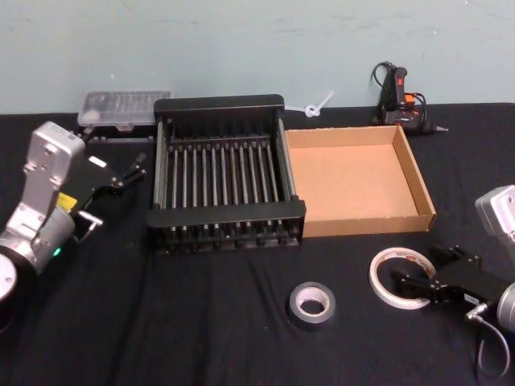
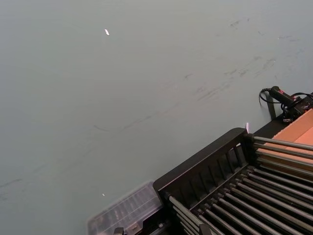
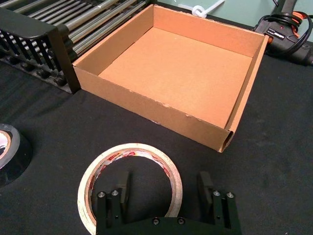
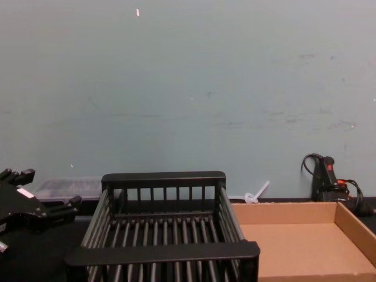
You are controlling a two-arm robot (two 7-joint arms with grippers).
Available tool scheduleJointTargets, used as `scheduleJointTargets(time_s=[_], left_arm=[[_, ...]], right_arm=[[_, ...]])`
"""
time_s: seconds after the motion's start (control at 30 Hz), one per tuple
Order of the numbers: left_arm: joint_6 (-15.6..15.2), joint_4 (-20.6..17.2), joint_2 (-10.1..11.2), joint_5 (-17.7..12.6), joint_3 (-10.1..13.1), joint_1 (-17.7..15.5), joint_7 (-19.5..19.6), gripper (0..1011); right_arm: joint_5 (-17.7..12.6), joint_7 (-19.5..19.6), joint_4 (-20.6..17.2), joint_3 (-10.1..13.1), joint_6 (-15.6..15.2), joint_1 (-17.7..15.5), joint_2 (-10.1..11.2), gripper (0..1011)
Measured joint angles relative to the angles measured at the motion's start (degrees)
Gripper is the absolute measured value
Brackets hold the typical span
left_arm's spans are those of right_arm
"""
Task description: Pick up the white tape and place it into the black box , Pick up the silver tape and place it into the brown box.
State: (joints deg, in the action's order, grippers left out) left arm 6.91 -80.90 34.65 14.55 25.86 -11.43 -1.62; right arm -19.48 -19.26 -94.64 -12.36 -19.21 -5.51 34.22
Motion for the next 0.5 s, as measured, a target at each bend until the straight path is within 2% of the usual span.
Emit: scheduleJointTargets(time_s=[0.07,0.1,0.2,0.3,0.33,0.37,0.43,0.5], left_arm=[[0.0,0.0,0.0,0.0,0.0,0.0,0.0,1001],[0.0,0.0,0.0,0.0,0.0,0.0,0.0,1001],[0.0,0.0,0.0,0.0,0.0,0.0,0.0,1001],[0.0,0.0,0.0,0.0,0.0,0.0,0.0,1001],[0.0,0.0,0.0,0.0,0.0,0.0,0.0,1001],[0.0,0.0,0.0,0.0,0.0,0.0,0.0,1001],[0.0,0.0,0.0,0.0,0.0,0.0,0.0,1001],[0.0,0.0,0.0,0.0,0.0,0.0,0.0,1001]], right_arm=[[-0.01,0.0,0.0,0.0,0.0,0.0,0.0,903],[-0.01,0.01,0.0,0.0,0.0,0.0,0.0,850],[-0.03,0.02,0.0,0.0,0.0,0.0,0.0,798],[-0.05,0.02,0.0,0.0,0.0,0.0,0.01,685],[-0.05,0.02,0.0,0.0,0.0,0.0,0.0,685],[-0.06,0.02,0.0,0.0,0.0,0.0,0.01,625],[-0.07,0.02,0.0,0.0,0.0,0.0,0.01,591],[-0.07,0.02,0.0,0.0,0.0,0.0,0.01,503]])
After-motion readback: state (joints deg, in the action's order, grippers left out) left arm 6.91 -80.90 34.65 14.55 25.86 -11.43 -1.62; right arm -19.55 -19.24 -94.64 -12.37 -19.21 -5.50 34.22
